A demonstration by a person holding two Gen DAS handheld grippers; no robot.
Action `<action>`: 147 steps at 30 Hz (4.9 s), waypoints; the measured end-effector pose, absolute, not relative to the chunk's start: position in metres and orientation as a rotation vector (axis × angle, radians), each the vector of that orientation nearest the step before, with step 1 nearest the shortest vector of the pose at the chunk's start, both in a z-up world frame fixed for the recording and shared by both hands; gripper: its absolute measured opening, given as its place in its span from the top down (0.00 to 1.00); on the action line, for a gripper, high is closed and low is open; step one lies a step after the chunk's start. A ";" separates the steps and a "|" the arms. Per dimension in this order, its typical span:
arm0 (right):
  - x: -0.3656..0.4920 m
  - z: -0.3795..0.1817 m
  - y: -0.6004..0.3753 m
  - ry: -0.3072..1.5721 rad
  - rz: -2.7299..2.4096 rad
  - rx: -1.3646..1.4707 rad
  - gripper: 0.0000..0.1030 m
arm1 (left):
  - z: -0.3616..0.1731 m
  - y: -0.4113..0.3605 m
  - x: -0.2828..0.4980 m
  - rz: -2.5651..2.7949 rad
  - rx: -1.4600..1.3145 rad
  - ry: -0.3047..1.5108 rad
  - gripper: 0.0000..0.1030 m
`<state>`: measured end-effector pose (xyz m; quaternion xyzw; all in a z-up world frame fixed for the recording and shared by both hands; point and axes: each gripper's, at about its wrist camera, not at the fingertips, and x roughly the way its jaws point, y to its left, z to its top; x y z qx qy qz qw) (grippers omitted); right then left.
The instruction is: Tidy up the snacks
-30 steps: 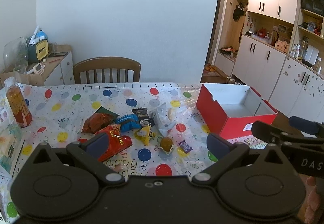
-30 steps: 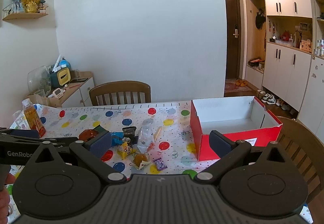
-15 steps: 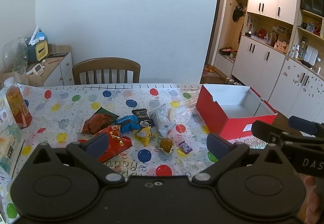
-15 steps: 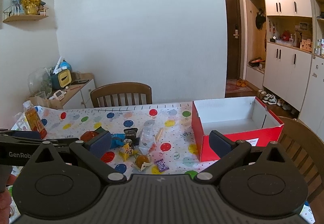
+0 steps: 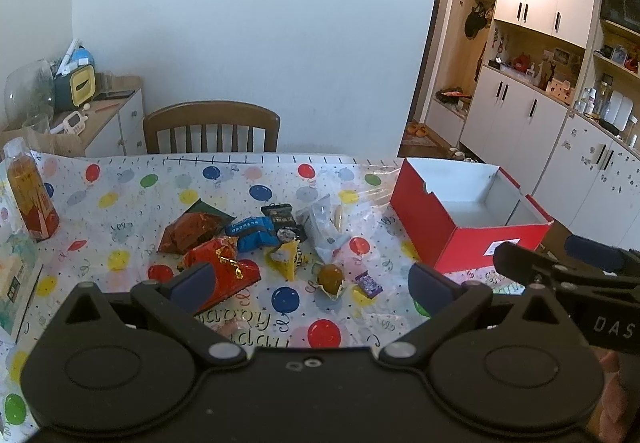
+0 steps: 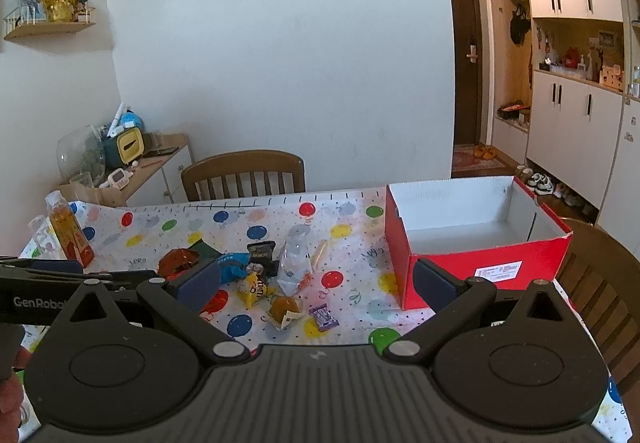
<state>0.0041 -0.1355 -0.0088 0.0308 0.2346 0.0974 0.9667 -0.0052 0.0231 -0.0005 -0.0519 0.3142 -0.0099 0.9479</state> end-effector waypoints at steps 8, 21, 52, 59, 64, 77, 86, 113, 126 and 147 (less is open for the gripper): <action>0.027 -0.033 -0.134 0.545 0.207 0.042 0.00 | -0.022 0.042 0.004 0.026 -0.136 0.682 0.00; 0.076 -0.086 -0.125 0.661 0.231 -0.057 0.00 | -0.074 0.066 0.028 0.100 -0.120 0.782 0.08; 0.197 -0.179 -0.096 0.854 0.365 -0.188 0.48 | -0.161 0.091 0.094 0.033 -0.066 0.963 0.44; 0.202 -0.181 -0.091 0.845 0.396 -0.213 0.52 | -0.166 0.094 0.102 0.016 -0.076 0.981 0.52; 0.203 -0.185 -0.090 0.861 0.405 -0.206 0.59 | -0.169 0.092 0.106 0.013 -0.068 1.000 0.56; 0.200 -0.188 -0.095 0.869 0.372 -0.167 0.74 | -0.168 0.092 0.105 0.030 -0.099 1.006 0.81; 0.186 -0.172 -0.110 0.865 0.354 -0.113 0.74 | -0.165 0.089 0.100 0.039 -0.143 1.004 0.88; 0.146 -0.052 -0.202 0.716 0.410 -0.047 0.74 | -0.060 0.004 0.098 -0.008 -0.141 0.869 0.89; 0.184 -0.026 -0.264 0.665 0.363 -0.071 0.74 | -0.015 -0.075 0.161 -0.088 -0.108 0.811 0.89; 0.269 -0.073 -0.364 0.783 0.268 -0.115 0.74 | -0.052 -0.226 0.277 -0.161 0.008 0.916 0.89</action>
